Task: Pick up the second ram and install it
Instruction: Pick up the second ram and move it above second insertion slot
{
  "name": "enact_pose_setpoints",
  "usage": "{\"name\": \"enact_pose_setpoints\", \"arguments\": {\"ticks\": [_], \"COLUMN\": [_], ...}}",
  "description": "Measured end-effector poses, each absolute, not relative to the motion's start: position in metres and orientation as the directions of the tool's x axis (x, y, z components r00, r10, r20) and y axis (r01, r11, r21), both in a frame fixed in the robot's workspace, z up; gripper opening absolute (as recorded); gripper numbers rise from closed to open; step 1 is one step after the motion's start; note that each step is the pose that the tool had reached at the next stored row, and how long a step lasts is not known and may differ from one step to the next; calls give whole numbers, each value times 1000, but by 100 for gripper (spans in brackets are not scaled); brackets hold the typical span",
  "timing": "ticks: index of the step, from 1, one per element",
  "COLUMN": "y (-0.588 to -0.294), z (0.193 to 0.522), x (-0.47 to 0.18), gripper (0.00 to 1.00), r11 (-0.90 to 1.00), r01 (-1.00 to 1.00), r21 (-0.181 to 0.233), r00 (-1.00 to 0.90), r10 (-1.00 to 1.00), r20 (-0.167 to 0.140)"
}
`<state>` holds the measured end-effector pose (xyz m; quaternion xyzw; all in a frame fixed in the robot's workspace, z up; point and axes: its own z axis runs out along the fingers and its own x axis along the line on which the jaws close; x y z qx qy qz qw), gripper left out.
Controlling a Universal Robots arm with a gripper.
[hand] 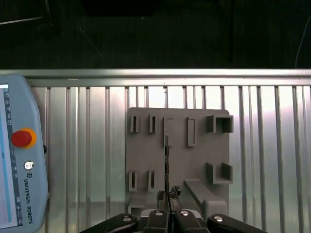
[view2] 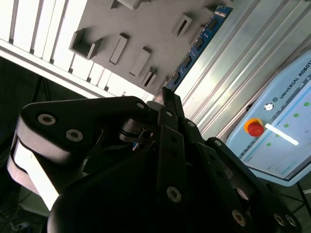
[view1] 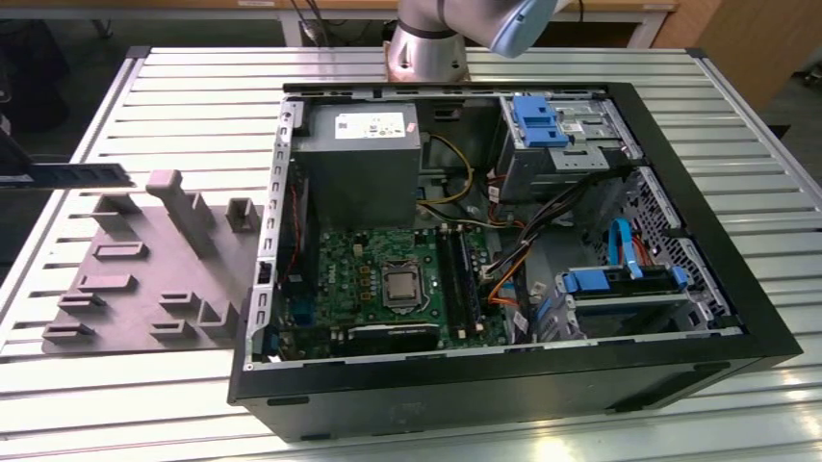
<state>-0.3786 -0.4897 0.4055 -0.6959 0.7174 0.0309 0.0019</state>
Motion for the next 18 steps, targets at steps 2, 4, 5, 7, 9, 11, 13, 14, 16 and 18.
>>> {"name": "enact_pose_setpoints", "arguments": {"ticks": [2,4,5,7,9,11,13,14,16,18], "y": [-490,-490,-490,-490,-490,-490,-490,-490,-490,-490], "z": [405,405,406,406,405,406,406,405,405,406], "x": [-377,-376,-375,-373,-372,-370,-369,-368,-367,-365], "gripper": [11,11,11,11,11,11,11,11,11,11], "r11": [29,29,29,29,29,29,29,29,29,29], "r01": [-999,-999,-999,-999,-999,-999,-999,-999,-999,-999], "r21": [42,42,42,42,42,42,42,42,42,42], "r00": [-31,-31,-31,-31,-31,-31,-31,-31,-31,-31], "r10": [-998,-998,-998,-998,-998,-998,-998,-998,-998,-998], "r20": [-46,-46,-46,-46,-46,-46,-46,-46,-46,-46]}}
